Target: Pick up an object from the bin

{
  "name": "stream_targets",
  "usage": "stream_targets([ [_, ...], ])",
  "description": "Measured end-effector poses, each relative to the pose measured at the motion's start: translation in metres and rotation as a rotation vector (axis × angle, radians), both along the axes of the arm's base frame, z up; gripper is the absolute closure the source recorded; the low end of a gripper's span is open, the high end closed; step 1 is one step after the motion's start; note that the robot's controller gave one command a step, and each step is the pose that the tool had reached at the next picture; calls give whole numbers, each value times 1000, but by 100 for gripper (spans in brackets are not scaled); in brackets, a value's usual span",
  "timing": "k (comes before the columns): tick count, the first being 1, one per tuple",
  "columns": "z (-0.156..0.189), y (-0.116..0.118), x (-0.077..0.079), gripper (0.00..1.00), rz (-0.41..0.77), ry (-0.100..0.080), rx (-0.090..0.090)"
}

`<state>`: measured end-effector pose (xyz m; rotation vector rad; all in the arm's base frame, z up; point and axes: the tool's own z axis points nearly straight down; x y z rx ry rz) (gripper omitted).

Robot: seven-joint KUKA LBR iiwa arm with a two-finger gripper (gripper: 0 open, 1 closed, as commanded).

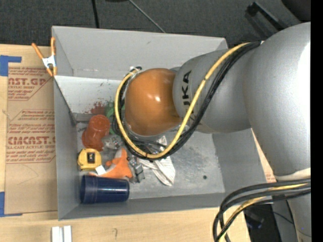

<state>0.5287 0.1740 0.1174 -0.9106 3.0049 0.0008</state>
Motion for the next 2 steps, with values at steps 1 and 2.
stream_targets([
  [1, -47, 4, 0, 0, 2, -3, 1],
  [2, -47, -1, 5, 100, 142, -1, -2],
])
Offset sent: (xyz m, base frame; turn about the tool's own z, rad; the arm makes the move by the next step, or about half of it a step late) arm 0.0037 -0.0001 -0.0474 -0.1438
